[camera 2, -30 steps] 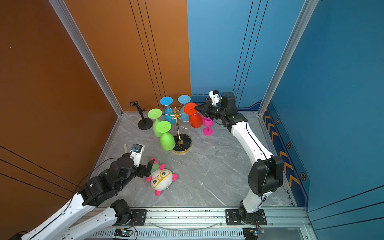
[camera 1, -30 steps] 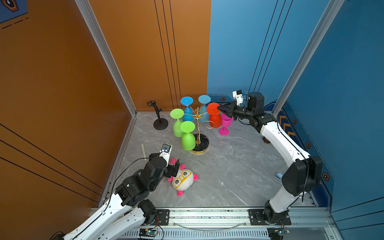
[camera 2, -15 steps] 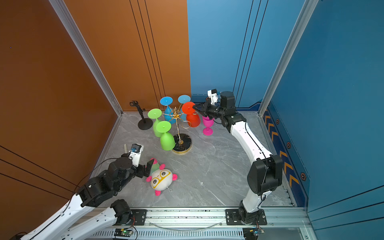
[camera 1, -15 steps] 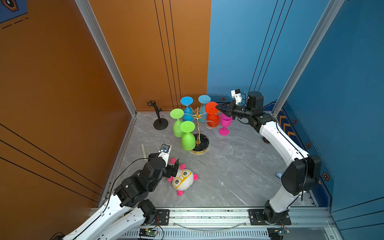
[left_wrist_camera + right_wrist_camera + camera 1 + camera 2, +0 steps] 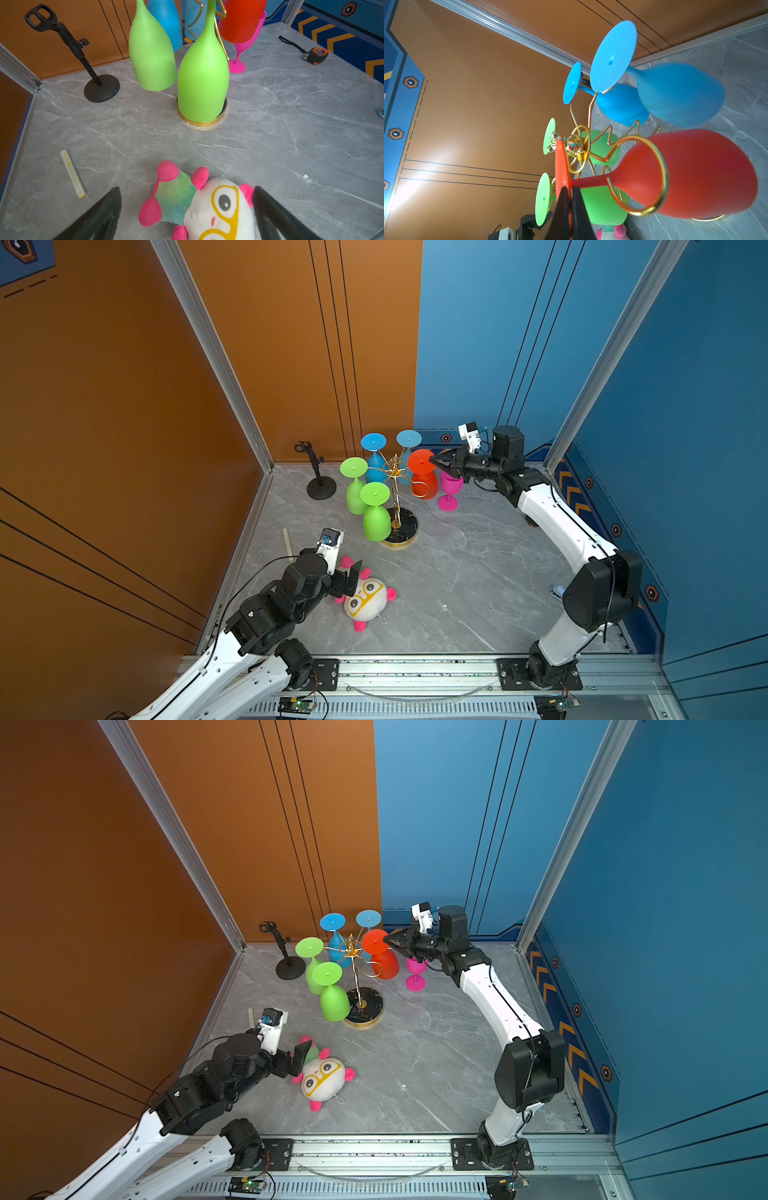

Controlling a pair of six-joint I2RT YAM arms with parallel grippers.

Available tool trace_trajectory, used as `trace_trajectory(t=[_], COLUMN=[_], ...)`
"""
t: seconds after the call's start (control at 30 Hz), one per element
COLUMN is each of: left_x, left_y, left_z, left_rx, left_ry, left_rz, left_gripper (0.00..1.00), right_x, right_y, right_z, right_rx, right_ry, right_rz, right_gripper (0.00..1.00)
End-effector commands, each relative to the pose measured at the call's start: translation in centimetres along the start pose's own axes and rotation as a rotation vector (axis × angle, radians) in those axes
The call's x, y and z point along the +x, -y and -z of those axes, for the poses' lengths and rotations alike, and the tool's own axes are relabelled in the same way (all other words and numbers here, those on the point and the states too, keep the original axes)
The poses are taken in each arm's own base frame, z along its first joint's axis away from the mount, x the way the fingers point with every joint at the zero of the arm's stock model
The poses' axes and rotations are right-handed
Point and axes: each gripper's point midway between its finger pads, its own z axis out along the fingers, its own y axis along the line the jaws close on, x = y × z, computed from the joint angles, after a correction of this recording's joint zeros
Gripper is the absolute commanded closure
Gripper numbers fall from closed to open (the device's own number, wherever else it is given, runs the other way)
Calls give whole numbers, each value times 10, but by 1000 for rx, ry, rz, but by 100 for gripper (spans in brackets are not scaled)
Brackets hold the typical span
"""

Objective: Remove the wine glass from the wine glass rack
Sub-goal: 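Close the right gripper on the red glass foot and lift it off the rack, then carry the red glass toward the left gripper while the left gripper grasps its foot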

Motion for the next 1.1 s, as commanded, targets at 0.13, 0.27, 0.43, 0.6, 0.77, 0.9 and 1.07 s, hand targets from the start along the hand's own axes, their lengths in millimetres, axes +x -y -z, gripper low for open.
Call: trace_trajectory(t=[0.13, 0.27, 0.43, 0.6, 0.77, 0.9, 1.07], left_x=[-27, -38, -50, -59, -72, -81, -84], left_y=[26, 35, 55, 74, 102, 122, 140], left_z=[14, 17, 21, 24, 27, 27, 27], left_rx=[156, 211, 319, 421, 580, 707, 823], left_ry=[39, 59, 68, 46, 48, 40, -13], left_rz=[80, 113, 146, 185, 270, 335, 381], left_gripper=[2, 3, 6, 11, 13, 19, 24], right_x=[20, 28, 49, 79, 120, 161, 203], right_y=[-24, -26, -19, -14, -18, -28, -39], right_z=[40, 60, 84, 109, 116, 105, 87], right_rx=[29, 69, 163, 253, 244, 182, 123], right_ry=[28, 46, 39, 3, -76, -185, -305], right_rz=[95, 121, 171, 248, 338, 413, 501], right_gripper=[100, 100, 100, 100, 100, 100, 100])
